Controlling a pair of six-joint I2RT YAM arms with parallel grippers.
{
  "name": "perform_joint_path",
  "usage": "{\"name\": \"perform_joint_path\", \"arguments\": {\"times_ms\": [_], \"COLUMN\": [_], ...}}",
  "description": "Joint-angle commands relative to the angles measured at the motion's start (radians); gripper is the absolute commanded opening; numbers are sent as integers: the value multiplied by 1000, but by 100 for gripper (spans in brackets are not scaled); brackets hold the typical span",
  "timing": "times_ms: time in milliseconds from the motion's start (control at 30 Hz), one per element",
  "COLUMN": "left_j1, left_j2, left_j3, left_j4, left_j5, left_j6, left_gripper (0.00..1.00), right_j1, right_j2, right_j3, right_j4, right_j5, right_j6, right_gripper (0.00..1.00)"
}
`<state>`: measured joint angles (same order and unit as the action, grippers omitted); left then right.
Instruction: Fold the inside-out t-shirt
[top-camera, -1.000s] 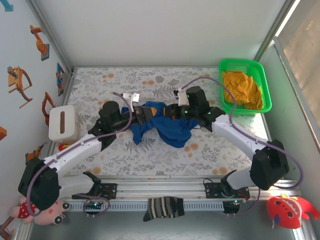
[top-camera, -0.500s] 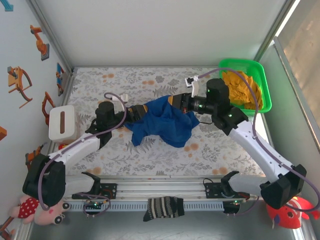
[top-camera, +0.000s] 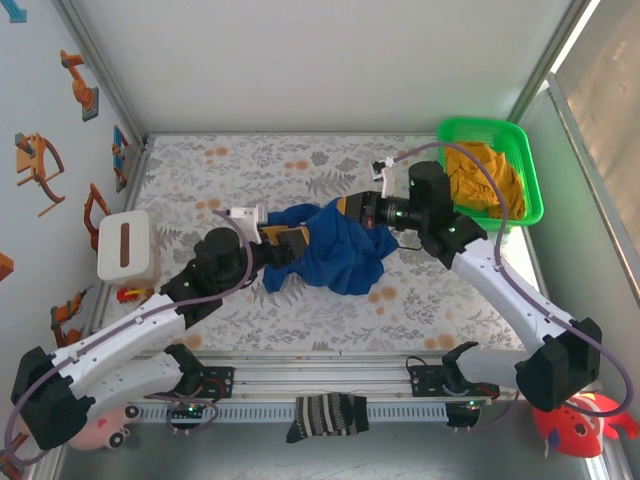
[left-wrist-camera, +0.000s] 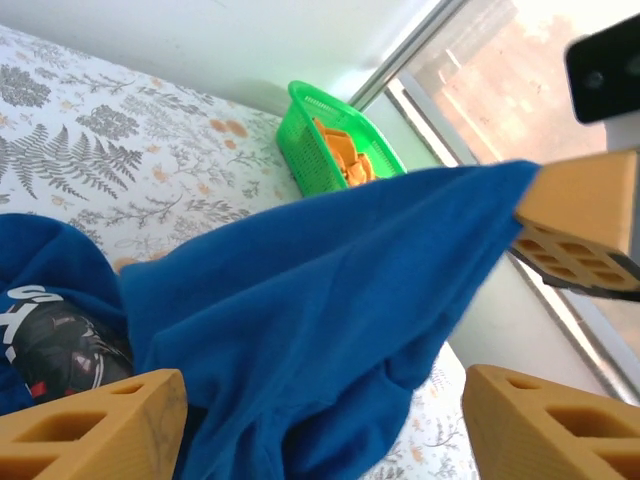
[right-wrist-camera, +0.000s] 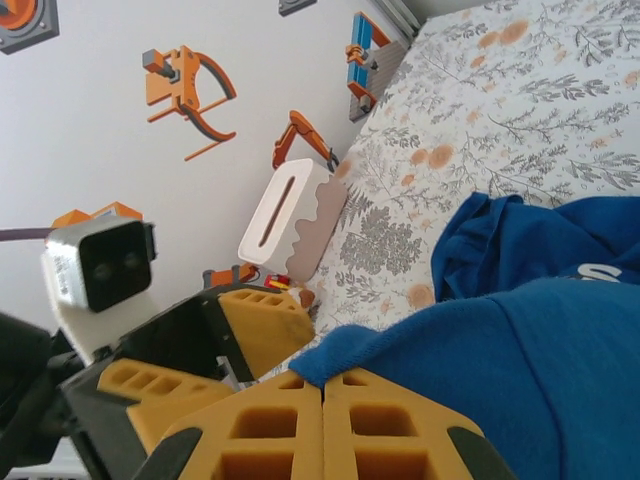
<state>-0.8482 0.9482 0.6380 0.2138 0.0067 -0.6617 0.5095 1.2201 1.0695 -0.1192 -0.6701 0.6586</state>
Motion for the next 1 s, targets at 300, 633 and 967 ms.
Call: {"name": "perform_joint_path", "arguments": {"times_ms": [300, 633, 967], "left_j1": [-189, -162, -64], "left_j2": [267, 387, 322], "left_j3": [168, 248, 202], "left_j4": [25, -22, -54], "left_j5": [-271, -392, -317], "left_j6": [234, 226, 200], "left_gripper": [67, 60, 0], "right_j1": [-5, -6, -33], "right_j2": [-18, -56, -70], "right_j3": [-34, -55, -64], "right_j4": [56, 69, 12], "right_j5": [-19, -34, 13], "right_j6": [24, 49, 1], "right_gripper": [0, 0, 0]}}
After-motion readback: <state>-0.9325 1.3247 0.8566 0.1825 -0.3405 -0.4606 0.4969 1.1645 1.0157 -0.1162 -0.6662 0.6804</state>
